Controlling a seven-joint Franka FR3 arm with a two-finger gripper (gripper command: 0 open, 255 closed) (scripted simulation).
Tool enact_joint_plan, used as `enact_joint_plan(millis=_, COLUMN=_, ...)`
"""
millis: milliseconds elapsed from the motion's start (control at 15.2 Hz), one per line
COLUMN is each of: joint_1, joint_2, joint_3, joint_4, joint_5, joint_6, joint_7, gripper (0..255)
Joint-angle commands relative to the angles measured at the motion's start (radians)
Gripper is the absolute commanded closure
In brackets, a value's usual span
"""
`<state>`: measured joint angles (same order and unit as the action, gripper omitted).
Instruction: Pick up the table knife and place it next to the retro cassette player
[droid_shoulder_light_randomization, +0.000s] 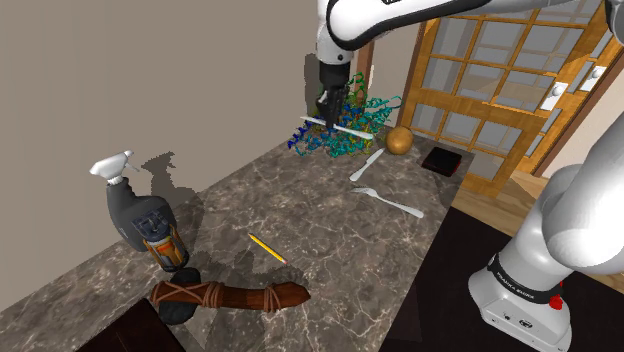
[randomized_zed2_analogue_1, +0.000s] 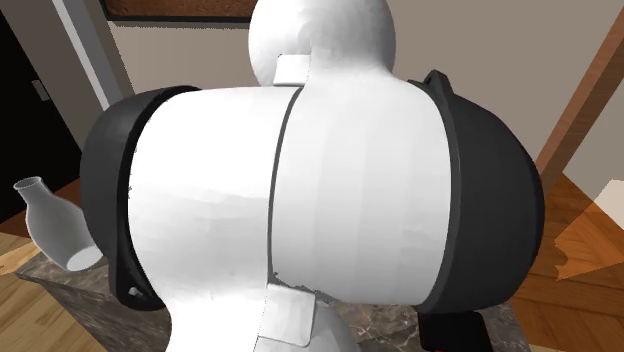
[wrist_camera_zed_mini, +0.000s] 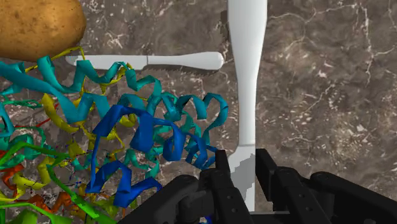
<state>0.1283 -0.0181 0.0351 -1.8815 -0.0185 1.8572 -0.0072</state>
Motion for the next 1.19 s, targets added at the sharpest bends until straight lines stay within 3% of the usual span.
enact_joint_plan(millis=0, joint_1=-0.023, joint_2=-0.006, joint_3=-0.024, joint_4=-0.009, joint_5=-0.001, joint_6=0.003, joint_7=-0.048, gripper=255)
enact_joint_plan(millis=594, joint_1=-0.147, joint_2=-0.015, joint_3=-0.114, joint_4=-0.02, joint_5=-0.004, joint_6=0.009, joint_7=-0.261, gripper=255)
enact_joint_plan(millis=660, joint_1=-0.127, joint_2=-0.028, joint_3=-0.098, joint_4=0.021, joint_5=0.288, joint_6=-0.016, joint_7=-0.23, gripper=255)
enact_joint_plan(millis=726, joint_1=-0.127, joint_2=-0.028, joint_3=-0.098, joint_4=0.021, joint_5=0.288, joint_6=-0.016, joint_7=-0.23, gripper=0)
enact_joint_plan(millis=990, joint_1=-0.127, joint_2=-0.173, joint_3=-0.073, joint_4=-0.05, joint_5=0.194, joint_6=-0.044, joint_7=-0.127, gripper=0)
enact_joint_plan(millis=1122, joint_1=-0.127, joint_2=-0.172, joint_3=-0.069, joint_4=-0.075, joint_5=0.195, joint_6=-0.018, joint_7=-0.128, gripper=0)
